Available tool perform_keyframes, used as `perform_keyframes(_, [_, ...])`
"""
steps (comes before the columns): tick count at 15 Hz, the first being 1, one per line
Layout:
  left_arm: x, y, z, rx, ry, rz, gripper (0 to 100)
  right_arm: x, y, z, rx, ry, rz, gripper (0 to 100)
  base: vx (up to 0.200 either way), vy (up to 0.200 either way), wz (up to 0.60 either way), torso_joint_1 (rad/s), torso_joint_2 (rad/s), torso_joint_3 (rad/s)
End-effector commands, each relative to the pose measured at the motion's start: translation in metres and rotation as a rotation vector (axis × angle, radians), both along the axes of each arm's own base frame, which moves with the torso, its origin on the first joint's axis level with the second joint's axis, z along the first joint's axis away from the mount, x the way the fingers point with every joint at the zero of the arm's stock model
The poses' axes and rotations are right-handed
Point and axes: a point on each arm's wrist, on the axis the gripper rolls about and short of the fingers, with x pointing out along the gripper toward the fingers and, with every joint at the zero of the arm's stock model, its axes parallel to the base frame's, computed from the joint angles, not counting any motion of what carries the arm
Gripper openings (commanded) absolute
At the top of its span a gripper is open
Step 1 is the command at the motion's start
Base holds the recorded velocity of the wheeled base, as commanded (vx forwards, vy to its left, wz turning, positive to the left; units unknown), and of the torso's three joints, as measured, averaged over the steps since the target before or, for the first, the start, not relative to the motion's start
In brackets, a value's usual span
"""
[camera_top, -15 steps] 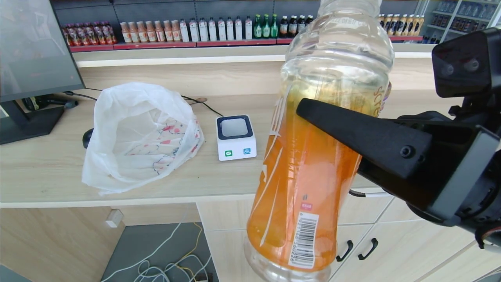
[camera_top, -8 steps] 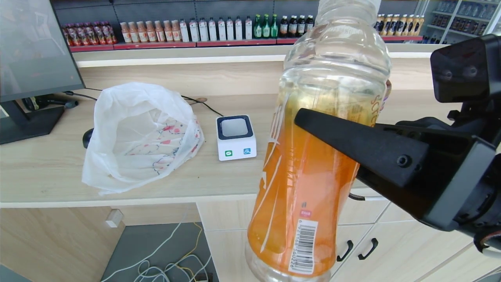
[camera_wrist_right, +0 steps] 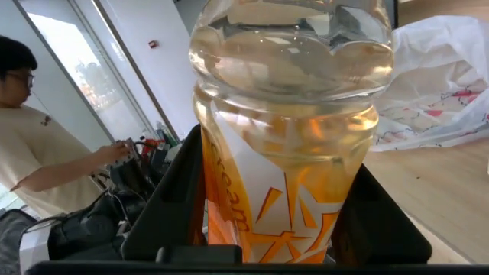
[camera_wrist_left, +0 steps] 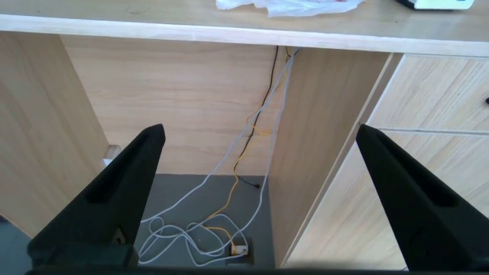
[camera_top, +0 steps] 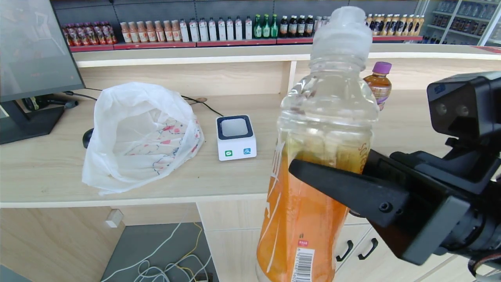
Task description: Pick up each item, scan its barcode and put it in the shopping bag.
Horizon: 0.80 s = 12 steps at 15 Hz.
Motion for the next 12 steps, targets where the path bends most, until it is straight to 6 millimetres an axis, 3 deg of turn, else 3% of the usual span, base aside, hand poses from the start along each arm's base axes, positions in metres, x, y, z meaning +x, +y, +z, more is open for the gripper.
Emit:
perform_keyframes(1, [0.000, 0.000, 0.000, 0.000, 0.000, 0.001, 100, -0.005, -0.005, -0.020, -0.070, -0.005, -0.020, 0, 0.000, 0.000, 0.00, 0.000, 0.00, 0.000])
perform_keyframes(6, [0.000, 0.000, 0.000, 0.000, 0.000, 0.001, 100, -0.009, -0.011, -0.039, -0.157, -0.084, -0.071, 0, 0.000, 0.000, 0.00, 0.000, 0.00, 0.000])
perform_keyframes(12, [0.000, 0.000, 0.000, 0.000, -0.001, 0.001, 100, 0.002, -0.013, -0.041, -0.209, -0.146, -0.559, 0, 0.000, 0.000, 0.00, 0.000, 0.00, 0.000])
